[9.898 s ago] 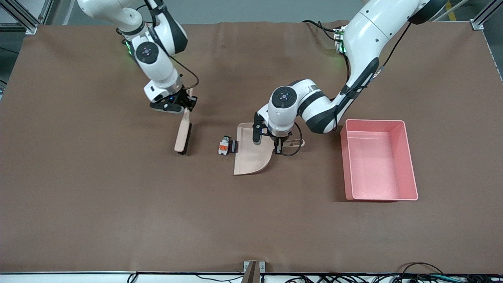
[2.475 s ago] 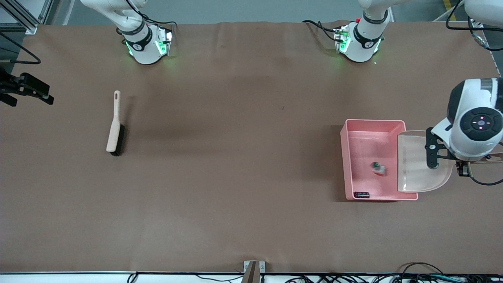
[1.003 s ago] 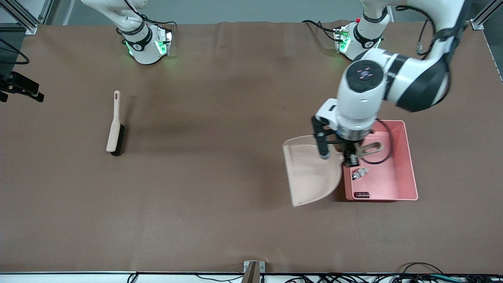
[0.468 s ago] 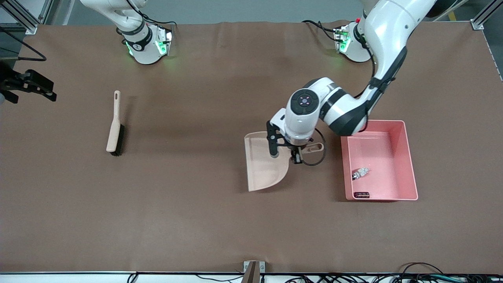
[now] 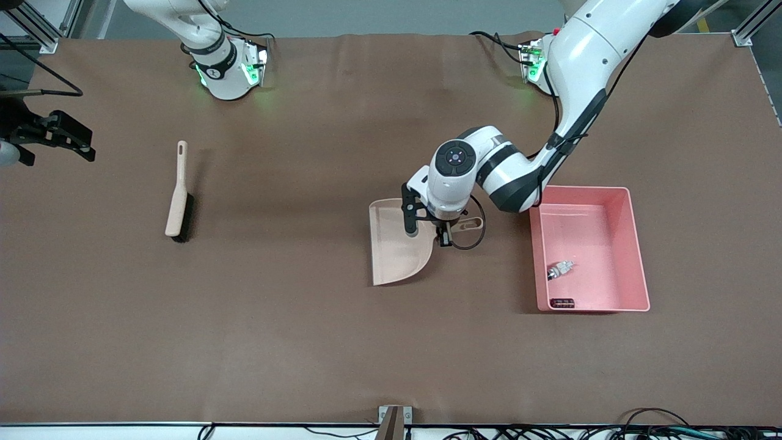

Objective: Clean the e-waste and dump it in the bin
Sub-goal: 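Set the dustpan back on the table with the left gripper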

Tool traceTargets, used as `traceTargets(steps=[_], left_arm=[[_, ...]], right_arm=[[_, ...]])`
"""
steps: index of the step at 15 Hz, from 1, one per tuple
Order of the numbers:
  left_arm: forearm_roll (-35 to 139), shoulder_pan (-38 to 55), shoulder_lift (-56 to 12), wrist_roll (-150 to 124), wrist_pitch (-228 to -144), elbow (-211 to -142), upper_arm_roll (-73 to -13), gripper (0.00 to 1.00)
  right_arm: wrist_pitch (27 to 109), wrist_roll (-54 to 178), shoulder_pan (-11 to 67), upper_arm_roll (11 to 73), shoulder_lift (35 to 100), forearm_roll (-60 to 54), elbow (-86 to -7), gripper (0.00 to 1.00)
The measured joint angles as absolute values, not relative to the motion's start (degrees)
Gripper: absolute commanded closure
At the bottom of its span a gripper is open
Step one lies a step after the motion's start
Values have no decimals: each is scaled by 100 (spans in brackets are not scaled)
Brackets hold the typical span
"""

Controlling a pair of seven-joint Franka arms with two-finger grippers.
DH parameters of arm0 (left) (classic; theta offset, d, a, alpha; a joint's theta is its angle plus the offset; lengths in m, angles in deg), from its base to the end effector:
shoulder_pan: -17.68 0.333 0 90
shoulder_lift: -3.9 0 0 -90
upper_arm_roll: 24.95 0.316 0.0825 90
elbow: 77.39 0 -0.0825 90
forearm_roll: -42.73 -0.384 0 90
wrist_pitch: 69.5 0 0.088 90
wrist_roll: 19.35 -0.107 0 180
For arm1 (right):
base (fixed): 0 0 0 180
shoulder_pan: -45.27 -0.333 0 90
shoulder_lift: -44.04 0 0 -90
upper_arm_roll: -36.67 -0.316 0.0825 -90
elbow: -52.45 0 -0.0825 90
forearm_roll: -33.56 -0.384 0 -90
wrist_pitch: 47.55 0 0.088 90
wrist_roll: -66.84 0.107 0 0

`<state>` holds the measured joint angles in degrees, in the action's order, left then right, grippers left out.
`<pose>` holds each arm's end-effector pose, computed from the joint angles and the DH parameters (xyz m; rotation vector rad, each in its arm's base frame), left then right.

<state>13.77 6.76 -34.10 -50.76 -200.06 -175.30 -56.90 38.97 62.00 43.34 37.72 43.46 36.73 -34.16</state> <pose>0.5285 -0.4187 0.2529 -2.2366 2.1329 -0.0648 0.5456 0.0021 0.6526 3.0827 0.1485 0.0103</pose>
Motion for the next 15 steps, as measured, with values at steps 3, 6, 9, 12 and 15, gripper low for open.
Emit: traceTargets(steps=[3, 6, 9, 12, 15], left_arm=[[1226, 674, -3520, -5076, -20234, -17557, -5691, 100], [1165, 670, -3605, -5147, -20306, -17586, -5689, 100], [1158, 685, -3615, -5407, -20321, -17619, -5667, 99], [1158, 699, -3615, -5458, -20330, -17630, -5665, 91], [1169, 702, -3615, -5415, -20330, -17638, -5664, 0]], right_arm=[[3988, 6226, 4601, 3812, 4376, 3692, -3521, 0], [3951, 6210, 5057, 3834, 4412, 3689, -3575, 0], [3882, 6201, 5279, 3844, 4418, 3685, -3650, 0], [3743, 6201, 5347, 3843, 4407, 3680, -3672, 0], [3566, 6201, 5314, 3776, 4329, 3585, -3645, 0]])
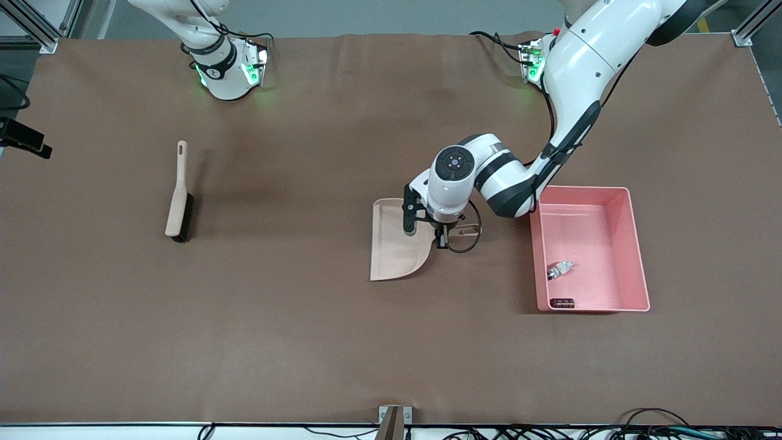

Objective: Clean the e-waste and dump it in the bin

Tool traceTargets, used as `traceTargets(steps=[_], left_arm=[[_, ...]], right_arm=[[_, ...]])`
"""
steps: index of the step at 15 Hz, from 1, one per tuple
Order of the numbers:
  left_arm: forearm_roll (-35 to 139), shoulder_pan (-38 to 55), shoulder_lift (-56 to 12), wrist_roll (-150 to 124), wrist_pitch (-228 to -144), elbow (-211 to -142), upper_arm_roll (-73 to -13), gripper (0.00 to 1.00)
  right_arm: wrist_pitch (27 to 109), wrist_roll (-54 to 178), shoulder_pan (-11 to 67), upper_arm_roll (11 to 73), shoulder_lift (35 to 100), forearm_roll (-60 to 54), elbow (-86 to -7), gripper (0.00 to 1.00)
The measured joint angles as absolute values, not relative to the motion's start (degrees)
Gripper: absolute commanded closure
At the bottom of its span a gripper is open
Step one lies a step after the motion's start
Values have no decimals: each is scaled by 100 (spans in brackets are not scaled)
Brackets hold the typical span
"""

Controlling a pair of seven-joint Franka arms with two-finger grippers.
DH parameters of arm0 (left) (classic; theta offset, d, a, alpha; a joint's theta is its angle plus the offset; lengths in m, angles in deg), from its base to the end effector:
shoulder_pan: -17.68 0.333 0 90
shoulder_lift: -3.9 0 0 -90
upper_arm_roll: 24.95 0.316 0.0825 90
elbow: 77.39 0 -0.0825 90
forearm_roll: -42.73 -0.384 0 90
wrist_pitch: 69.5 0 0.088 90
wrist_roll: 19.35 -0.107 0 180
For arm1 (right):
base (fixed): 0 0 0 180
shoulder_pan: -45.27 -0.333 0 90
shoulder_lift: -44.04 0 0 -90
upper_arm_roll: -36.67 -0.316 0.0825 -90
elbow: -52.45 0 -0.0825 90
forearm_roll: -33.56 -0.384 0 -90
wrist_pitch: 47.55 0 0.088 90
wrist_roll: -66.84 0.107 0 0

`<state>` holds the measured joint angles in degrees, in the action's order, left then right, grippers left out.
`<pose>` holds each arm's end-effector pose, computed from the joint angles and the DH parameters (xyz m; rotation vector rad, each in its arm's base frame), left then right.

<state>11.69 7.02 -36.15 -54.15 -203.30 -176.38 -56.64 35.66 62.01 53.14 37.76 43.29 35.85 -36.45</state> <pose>0.5260 -0.4169 0.2284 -2.1476 2.2266 -0.0802 0.5306 -0.0885 0.6308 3.1073 -0.1167 -0.1406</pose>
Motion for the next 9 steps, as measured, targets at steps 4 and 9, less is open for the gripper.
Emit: traceTargets(steps=[4, 9], left_arm=[[1226, 709, -3605, -5025, -20332, -17617, -5664, 0], [2950, 754, -2994, -4607, -19493, -17127, -5221, 0]], right_arm=[[3380, 6205, 5133, 3706, 4181, 3562, -3585, 0], [3377, 6207, 5131, 3715, 4166, 3560, -3586, 0]])
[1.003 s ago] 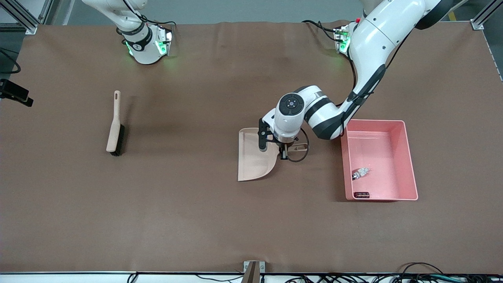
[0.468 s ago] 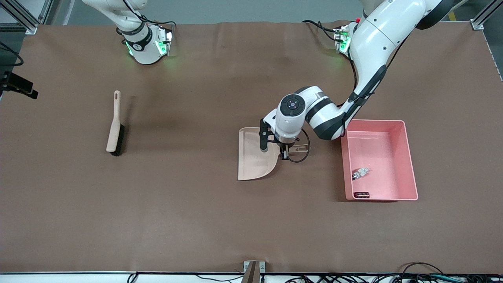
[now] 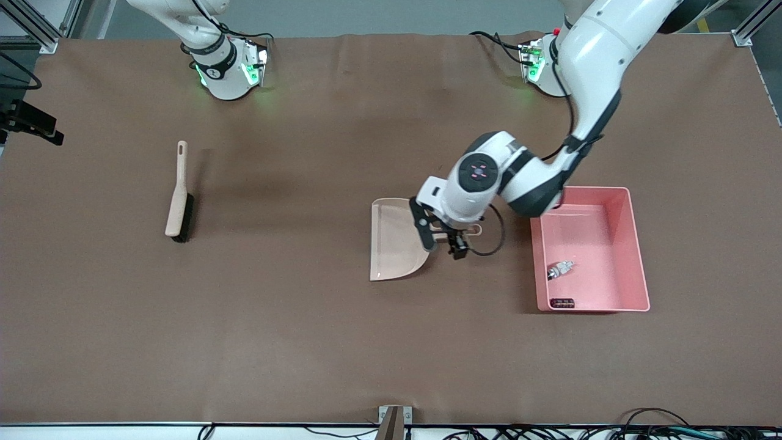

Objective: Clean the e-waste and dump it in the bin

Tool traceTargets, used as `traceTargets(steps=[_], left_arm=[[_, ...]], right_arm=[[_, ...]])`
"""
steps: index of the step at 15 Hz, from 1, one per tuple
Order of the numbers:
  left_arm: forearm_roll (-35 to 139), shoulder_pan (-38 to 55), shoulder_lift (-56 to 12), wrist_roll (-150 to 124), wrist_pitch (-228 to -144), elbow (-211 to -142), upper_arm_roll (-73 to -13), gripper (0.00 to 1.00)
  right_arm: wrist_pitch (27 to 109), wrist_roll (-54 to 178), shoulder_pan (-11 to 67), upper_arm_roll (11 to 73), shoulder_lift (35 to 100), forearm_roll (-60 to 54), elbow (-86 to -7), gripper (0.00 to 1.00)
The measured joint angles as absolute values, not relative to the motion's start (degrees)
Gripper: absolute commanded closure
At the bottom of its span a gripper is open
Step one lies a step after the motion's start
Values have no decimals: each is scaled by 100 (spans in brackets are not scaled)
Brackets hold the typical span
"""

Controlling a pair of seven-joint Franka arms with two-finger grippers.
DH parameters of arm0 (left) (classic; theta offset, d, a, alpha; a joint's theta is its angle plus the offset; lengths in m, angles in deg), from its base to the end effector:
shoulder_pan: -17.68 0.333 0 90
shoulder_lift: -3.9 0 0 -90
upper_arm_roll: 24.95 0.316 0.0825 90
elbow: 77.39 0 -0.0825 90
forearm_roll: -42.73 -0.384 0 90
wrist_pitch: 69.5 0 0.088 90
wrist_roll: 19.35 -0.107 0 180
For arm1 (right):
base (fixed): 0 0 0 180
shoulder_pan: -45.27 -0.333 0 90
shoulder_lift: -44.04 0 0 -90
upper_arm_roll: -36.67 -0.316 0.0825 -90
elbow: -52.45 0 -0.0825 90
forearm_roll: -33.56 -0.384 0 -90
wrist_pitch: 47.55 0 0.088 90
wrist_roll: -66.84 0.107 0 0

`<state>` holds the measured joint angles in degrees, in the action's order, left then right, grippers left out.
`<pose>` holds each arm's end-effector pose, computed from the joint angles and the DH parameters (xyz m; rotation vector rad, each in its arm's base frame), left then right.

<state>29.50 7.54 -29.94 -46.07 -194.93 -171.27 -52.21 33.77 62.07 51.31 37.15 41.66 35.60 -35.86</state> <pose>0.5734 -0.3753 0.3053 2.5542 -1.7055 0.0400 0.5217 -0.0640 0.6480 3.1115 -0.0536 -0.1300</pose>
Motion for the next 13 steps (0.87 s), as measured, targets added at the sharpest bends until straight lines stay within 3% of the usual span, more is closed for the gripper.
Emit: traceTargets(steps=[4, 13], left_arm=[[4145, 819, -2082, -4156, -18500, -16761, -4358, 0], [4289, 791, -590, -3467, -17269, -16762, -2602, 0]], right_arm=[[3377, 6208, 5131, 3716, 4165, 3558, -3564, 0], [3426, 6211, 5134, 3727, 4185, 3552, -3571, 0]])
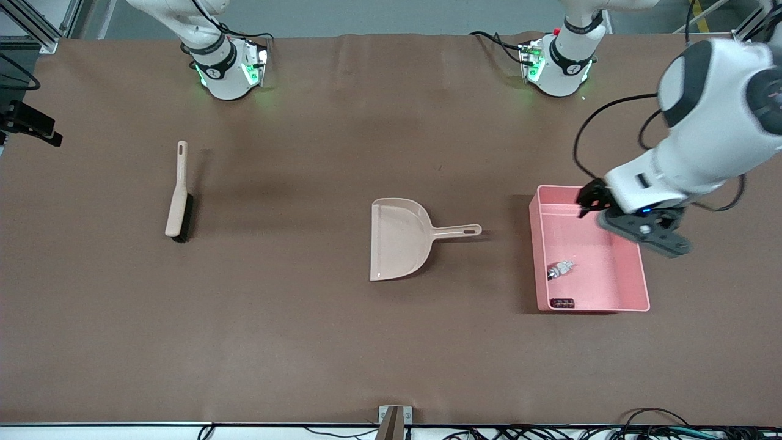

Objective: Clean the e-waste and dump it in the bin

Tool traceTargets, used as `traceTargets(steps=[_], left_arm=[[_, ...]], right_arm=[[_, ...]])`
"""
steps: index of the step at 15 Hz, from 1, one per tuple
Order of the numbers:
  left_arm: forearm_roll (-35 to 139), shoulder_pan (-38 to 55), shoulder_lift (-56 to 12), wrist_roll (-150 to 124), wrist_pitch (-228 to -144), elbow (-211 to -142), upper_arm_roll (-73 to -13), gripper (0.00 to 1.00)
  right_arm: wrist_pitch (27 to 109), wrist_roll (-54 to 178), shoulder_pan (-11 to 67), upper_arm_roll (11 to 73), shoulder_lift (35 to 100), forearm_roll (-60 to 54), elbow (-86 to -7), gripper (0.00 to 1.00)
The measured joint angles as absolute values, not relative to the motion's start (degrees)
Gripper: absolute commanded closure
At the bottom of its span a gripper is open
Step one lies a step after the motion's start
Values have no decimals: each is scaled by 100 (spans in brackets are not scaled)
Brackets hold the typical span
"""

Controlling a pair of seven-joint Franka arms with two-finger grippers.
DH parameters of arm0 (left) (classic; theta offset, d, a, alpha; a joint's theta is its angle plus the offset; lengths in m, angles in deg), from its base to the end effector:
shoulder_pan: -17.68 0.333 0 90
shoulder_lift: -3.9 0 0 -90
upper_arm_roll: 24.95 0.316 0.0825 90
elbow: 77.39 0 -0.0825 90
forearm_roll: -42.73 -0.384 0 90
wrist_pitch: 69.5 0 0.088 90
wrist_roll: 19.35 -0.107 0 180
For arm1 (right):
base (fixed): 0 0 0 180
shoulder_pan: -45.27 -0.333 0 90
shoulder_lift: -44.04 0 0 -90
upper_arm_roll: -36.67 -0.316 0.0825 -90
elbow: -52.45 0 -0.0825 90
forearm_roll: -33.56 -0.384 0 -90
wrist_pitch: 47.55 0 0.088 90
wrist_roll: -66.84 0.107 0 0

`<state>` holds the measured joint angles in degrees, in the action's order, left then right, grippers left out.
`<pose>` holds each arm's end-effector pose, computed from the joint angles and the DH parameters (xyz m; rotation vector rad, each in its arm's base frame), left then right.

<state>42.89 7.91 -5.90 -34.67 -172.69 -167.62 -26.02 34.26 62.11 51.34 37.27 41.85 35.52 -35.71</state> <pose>0.6104 -0.1163 0.5427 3.0556 -0.7084 0.0869 0.5236 -0.0654 0.6482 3.1126 -0.0583 -0.1177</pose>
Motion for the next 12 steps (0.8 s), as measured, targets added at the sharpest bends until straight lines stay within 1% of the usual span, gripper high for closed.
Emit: traceTargets(steps=[3, 7, 12], left_arm=[[4311, 792, -287, -3466, -16826, -16774, -2226, 0], [4311, 649, 134, -2795, -16330, -16875, -2073, 0], [4311, 584, 865, -2052, -16275, -17502, -2067, 0]], right_arm=[[3439, 6211, 5134, 3728, 4198, 3551, -3571, 0], [3445, 6211, 5135, 3729, 4198, 3550, -3570, 0], [3447, 6212, 5140, 3734, 4200, 3542, -3569, 0]])
